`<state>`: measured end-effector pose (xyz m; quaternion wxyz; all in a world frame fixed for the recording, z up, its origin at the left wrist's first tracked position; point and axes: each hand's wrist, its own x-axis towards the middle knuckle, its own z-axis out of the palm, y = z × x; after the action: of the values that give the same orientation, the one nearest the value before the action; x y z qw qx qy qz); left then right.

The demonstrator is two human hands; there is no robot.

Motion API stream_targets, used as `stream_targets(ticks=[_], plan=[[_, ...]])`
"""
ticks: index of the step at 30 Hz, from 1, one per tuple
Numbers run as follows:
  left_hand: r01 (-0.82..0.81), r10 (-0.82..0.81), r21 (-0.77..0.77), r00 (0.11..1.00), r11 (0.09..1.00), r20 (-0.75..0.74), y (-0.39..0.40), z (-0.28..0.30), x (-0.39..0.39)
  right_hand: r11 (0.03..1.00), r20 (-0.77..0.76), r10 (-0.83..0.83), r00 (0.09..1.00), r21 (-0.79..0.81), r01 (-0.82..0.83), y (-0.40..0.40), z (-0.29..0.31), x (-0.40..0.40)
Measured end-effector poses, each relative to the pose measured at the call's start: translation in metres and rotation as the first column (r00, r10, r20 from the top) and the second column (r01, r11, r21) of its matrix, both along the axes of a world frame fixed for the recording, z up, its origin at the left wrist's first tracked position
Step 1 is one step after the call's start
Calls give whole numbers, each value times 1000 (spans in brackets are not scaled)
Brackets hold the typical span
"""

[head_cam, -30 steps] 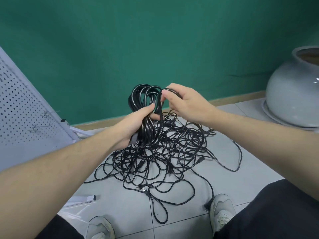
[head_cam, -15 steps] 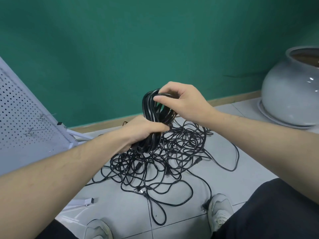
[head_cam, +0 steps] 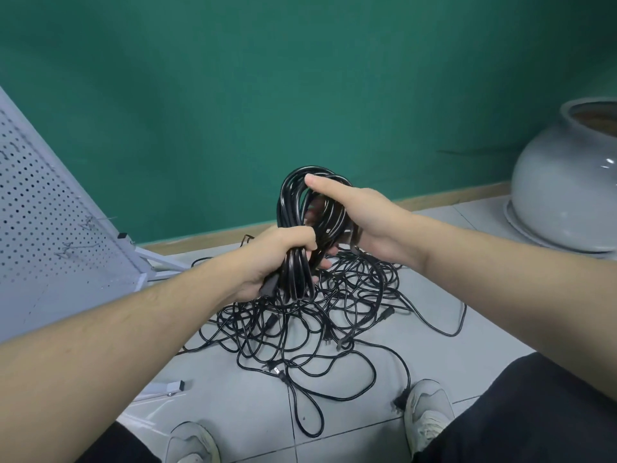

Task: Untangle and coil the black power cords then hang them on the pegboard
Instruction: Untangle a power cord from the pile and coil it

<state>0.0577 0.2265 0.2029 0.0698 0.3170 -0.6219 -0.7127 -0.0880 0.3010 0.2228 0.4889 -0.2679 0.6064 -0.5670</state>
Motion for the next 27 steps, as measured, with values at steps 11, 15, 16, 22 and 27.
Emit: stream_targets(ticks=[11, 15, 16, 22, 27], plan=[[-178, 187, -310, 982, 934, -2, -19, 16, 4, 968, -52, -157, 986, -208, 143, -1, 12, 5], [-109, 100, -317, 994, 942, -44, -23, 21, 11, 976, 125, -38, 991, -206, 64, 6, 21, 11], [-103, 77, -285, 992, 953, -98, -22, 23, 12, 973, 190, -14, 982, -222, 57, 9, 26, 12], [-58, 53, -29, 987, 998, -152, -6, 22, 12, 958, 335, -8, 942, -266, 102, 16, 37, 12], [94, -105, -83, 984, 992, -144, 6, 15, 10, 954, 341, -28, 940, -271, 127, 14, 35, 9]])
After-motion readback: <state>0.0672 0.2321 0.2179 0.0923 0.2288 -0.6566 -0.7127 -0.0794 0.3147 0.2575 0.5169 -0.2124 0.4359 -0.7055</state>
